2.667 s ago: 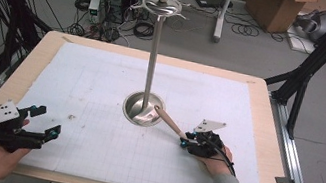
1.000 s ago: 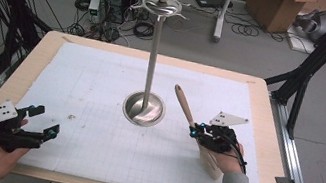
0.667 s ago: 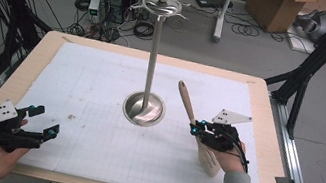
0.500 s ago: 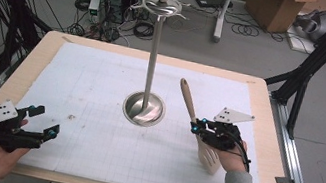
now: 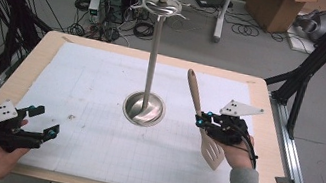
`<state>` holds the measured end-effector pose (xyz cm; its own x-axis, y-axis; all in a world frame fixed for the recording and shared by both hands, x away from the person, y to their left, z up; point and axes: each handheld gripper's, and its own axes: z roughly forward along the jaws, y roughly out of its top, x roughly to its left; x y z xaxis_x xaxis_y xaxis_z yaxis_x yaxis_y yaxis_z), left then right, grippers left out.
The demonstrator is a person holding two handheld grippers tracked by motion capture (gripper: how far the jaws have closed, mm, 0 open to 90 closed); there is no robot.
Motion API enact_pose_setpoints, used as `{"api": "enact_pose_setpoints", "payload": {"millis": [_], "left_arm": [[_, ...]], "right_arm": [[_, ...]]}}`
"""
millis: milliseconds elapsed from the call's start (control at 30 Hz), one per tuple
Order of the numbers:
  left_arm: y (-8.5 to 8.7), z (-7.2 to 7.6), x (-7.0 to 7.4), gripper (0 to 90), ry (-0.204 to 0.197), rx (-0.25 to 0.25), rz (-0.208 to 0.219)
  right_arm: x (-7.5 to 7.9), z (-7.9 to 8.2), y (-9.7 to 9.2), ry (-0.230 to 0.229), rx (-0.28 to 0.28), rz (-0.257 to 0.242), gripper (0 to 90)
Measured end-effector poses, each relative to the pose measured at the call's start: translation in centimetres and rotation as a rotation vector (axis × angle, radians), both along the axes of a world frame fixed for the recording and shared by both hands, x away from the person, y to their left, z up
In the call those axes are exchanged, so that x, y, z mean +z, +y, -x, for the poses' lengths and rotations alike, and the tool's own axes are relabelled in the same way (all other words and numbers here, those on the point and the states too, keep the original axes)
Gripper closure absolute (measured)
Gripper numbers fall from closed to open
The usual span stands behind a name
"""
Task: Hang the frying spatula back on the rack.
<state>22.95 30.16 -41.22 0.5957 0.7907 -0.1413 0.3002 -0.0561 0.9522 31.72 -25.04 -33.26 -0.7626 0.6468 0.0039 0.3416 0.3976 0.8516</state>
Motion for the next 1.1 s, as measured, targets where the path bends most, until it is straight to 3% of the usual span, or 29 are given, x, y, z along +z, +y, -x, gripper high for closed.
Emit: {"api": "enact_pose_setpoints", "payload": {"millis": [300,733,1100], "left_arm": [[0.2,0.0,0.1,8.9,-0.005,0.003,0.002],[0.4,0.1,0.2,8.7,-0.027,-0.014,0.014],[0.5,0.1,0.2,8.7,-0.031,-0.014,0.027]], "right_arm": [[2.4,0.2,0.5,-0.022,0.004,-0.007,77.9],[5.6,0.5,1.1,-0.055,0.056,-0.032,77.9],[7.2,-0.3,1.7,-0.052,0.067,-0.055,77.9]]}}
